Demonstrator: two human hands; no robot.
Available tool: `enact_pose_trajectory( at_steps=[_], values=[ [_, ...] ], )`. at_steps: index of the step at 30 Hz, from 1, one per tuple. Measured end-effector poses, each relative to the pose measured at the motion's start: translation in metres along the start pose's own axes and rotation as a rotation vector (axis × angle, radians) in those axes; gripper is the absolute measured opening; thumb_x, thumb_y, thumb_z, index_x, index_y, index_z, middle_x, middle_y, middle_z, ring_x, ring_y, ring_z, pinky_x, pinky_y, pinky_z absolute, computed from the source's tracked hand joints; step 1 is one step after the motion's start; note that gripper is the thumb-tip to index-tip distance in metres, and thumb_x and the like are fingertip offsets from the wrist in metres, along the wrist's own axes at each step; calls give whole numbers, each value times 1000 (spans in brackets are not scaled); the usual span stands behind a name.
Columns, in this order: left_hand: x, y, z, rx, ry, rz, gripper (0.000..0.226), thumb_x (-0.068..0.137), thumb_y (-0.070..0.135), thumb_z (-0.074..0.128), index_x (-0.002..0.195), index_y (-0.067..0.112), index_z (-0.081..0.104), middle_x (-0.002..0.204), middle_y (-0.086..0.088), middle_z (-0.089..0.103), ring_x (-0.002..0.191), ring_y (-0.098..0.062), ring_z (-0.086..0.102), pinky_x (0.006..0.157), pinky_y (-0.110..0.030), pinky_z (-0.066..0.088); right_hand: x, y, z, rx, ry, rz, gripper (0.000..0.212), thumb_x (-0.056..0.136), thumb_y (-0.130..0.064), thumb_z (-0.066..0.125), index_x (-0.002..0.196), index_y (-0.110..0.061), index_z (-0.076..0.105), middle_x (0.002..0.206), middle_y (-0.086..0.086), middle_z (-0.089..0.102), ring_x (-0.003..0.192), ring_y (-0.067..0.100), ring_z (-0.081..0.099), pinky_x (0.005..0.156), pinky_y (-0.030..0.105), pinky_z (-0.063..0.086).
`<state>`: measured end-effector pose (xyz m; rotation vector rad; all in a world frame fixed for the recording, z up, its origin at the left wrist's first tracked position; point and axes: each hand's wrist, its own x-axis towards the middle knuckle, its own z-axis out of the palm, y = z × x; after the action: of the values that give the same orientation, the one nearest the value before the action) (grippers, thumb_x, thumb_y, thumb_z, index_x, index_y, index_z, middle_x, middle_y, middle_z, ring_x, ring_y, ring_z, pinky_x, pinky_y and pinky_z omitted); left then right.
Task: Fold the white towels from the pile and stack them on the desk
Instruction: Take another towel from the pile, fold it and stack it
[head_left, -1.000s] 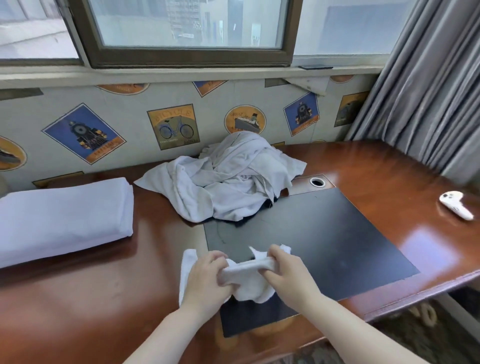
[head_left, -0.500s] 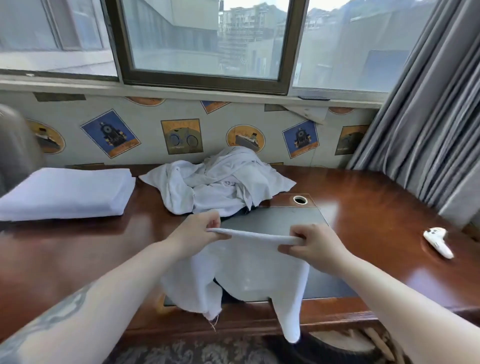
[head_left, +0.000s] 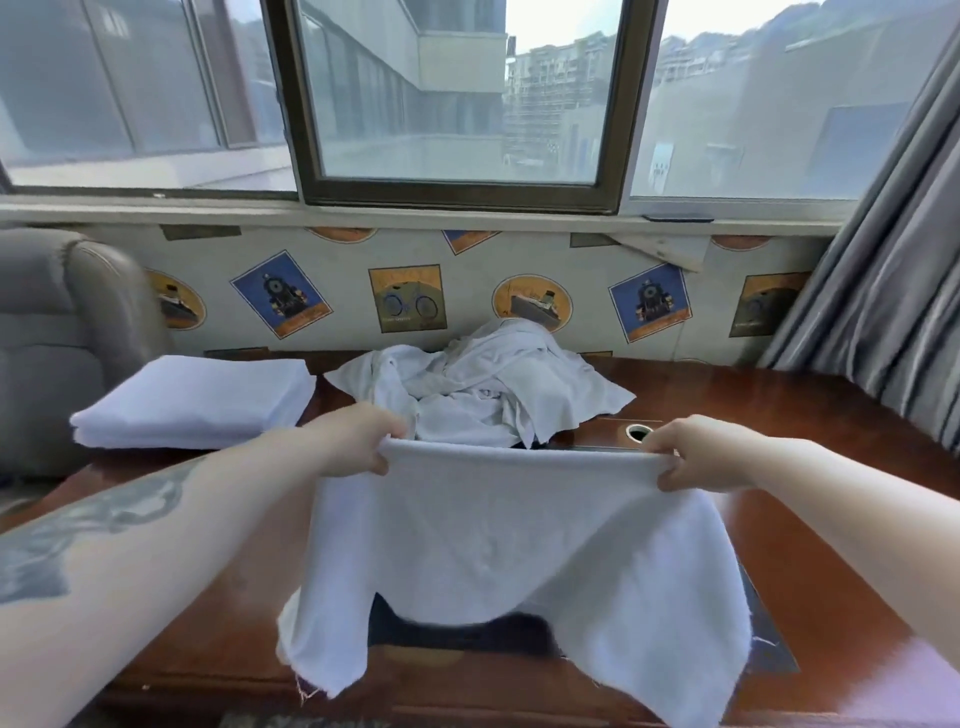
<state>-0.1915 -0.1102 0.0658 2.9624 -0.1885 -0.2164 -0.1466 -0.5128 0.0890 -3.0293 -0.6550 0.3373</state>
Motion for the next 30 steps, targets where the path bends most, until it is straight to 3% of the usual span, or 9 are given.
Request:
enact_pose_trajectory(
  at_steps=[4,8,11,13,18,21,23,26,30],
  values=[
    [33,-37,-10,49,64,-46,23,86,13,63,72,27,52,87,-2,62,87,-24,59,74,-37,49,35,13,-7,-174,137,101,25,80,-23,57,61,-30,43,75,-10,54,71,13,51,52,25,34],
    [69,-60,-45,112,387,-55,22,91,8,50,81,28,50,84,2,57,78,-27,56,56,-31,34,71,19,-18,-247,544,70,31,82,-14,57,62,-25,35,76,-7,51,79,24,57,53,25,27],
    [78,-71,-45,138,566,-8,24,90,4,48,88,27,54,88,1,60,74,-28,55,57,-31,34,79,10,-6,-189,796,10,38,56,8,70,58,-18,43,60,3,53,62,31,58,49,25,27],
    [73,-81,-16,150,571,14,28,86,-4,50,94,21,60,91,-2,64,73,-30,58,58,-31,36,76,2,17,-158,827,3,38,38,15,72,57,-11,50,56,6,52,53,31,56,43,27,30],
    [43,-86,94,163,339,-3,44,73,-15,56,98,20,61,86,3,57,67,-22,58,56,-32,42,62,-10,124,-36,650,132,48,22,16,70,59,-9,51,60,6,50,47,32,51,39,25,23],
    [21,-80,163,182,56,-104,49,77,-12,47,107,27,51,102,7,51,91,-17,58,67,-27,39,43,-24,198,-8,453,152,51,16,11,76,54,-11,50,56,4,46,42,30,47,37,24,17],
    [4,-80,201,162,-150,-195,52,81,-10,40,116,29,45,108,9,43,105,-17,54,79,-26,42,28,-34,241,-24,349,139,50,16,4,80,52,-13,49,57,4,46,43,28,47,33,25,21],
    [-22,-80,223,110,-253,-272,61,85,-3,38,134,33,35,134,10,42,120,-17,50,90,-26,43,5,-40,276,-36,246,139,43,27,-6,81,56,-14,50,65,6,51,54,31,52,36,32,35],
    [-45,-77,220,145,-407,-359,64,85,6,41,142,27,23,131,3,44,116,-20,52,89,-30,47,-21,-38,282,-86,297,132,38,31,-6,77,56,-14,49,68,5,48,59,30,47,45,34,35]
  ],
)
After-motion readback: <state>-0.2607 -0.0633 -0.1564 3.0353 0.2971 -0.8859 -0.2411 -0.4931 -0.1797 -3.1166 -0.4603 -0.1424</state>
